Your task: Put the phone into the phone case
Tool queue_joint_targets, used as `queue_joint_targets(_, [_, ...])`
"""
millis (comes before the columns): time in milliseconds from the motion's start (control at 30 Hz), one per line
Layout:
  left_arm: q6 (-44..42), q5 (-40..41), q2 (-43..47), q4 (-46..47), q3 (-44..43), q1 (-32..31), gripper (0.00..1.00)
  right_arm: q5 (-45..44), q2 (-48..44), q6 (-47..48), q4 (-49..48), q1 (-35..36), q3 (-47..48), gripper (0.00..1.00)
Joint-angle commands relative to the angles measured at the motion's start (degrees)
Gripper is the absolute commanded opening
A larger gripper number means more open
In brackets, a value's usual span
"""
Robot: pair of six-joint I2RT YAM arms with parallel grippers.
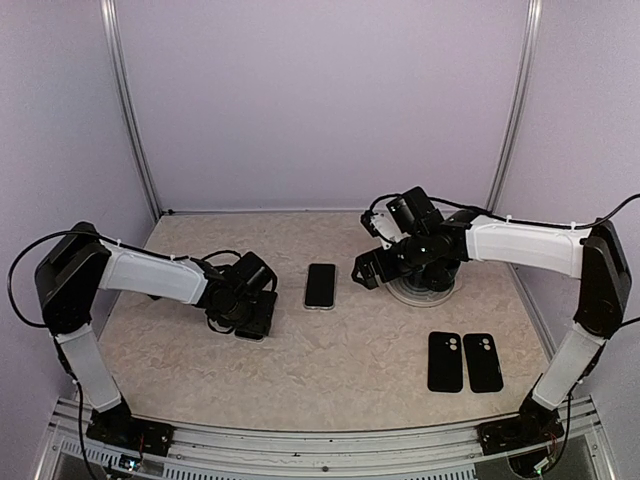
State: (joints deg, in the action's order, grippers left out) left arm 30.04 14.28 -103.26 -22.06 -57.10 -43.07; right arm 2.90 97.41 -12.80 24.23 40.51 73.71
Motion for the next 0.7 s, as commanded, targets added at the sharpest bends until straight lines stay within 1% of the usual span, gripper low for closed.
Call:
queue_joint_targets(0, [5.5, -6.6, -1.9, -12.3, 4.8, -6.1, 0.67, -8.0, -5.9, -2.4, 2.6, 1.0, -2.6, 0.99])
queue_joint_targets(100, [5.5, -6.3, -2.2, -13.0, 4.0, -9.8, 0.71, -15.5, -9.9, -2.4, 4.5, 1.3, -4.0, 0.99])
queue_joint_targets(267, [5.1, -5.9, -0.8, -13.0, 2.1, -11.7, 0.79, -30.6, -17.3, -2.0, 8.9, 2.3, -5.1, 0.99])
queue_joint_targets(333, [4.2, -4.9, 1.0, -14.2, 0.4, -11.6, 0.84, -33.4, -20.3, 0.0, 6.8, 2.3, -7.0, 0.99])
queue_joint_targets(400, [3.1, -3.8, 2.3, -15.6, -1.3, -11.5, 0.89, -34.6, -23.6, 1.3, 1.1, 2.2, -10.2, 0.99])
queue_joint_targets(467, [2.7, -4.4, 3.2, -16.0, -2.4, -11.4, 0.92, -33.9, -27.3, 0.1, -4.6, 2.3, -13.3, 0.99])
queue_joint_targets(500, [2.6, -5.3, 3.6, -15.8, -2.6, -11.4, 0.95, -32.1, -29.1, -0.4, -7.2, 2.2, -15.1, 0.99])
queue_joint_targets(533, [2.6, -6.4, 3.9, -15.3, -2.5, -11.4, 0.97, -29.5, -31.2, -0.7, -9.4, 2.3, -17.1, 0.99])
queue_joint_targets(633, [3.5, -8.5, 5.9, -14.1, -1.9, -11.3, 0.97, -18.8, -36.2, -0.2, -14.4, 2.2, -23.0, 0.98])
queue_joint_targets(667, [3.8, -8.2, 7.0, -13.9, -1.9, -11.3, 0.97, -15.8, -36.9, -1.0, -14.0, 2.2, -23.8, 0.93])
